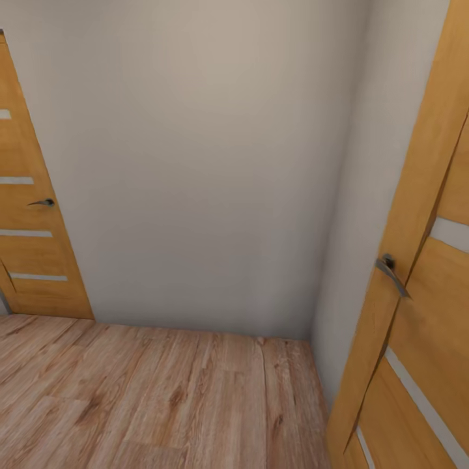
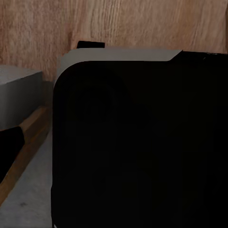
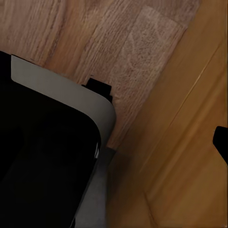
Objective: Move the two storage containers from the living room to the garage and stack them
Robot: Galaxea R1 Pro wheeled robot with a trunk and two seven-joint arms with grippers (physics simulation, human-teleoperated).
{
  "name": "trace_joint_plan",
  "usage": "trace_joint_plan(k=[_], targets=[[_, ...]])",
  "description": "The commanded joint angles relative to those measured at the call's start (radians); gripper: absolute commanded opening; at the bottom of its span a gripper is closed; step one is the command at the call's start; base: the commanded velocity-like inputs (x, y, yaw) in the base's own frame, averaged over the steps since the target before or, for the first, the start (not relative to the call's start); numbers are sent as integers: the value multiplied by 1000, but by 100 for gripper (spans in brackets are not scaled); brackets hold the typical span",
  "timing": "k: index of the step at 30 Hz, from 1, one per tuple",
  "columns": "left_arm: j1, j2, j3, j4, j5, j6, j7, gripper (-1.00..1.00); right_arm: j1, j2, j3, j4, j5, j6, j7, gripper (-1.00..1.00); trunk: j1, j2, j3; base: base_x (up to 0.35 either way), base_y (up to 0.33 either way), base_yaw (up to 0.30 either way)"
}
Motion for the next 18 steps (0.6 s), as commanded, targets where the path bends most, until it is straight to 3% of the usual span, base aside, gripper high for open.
trace_joint_plan(k=[1, 18], targets=[[-1, 0, 1, 1, 7, -3, -3, 100, -1, 0, 7, 0, -11, -2, 4, 100, 1, 0, -1, 320, 0, 0], [-1, 0, 1, 1, 7, -3, -3, 100, 0, -1, 7, 0, -11, -2, 4, 100, 1, 0, -1, 321, 0, 0]])
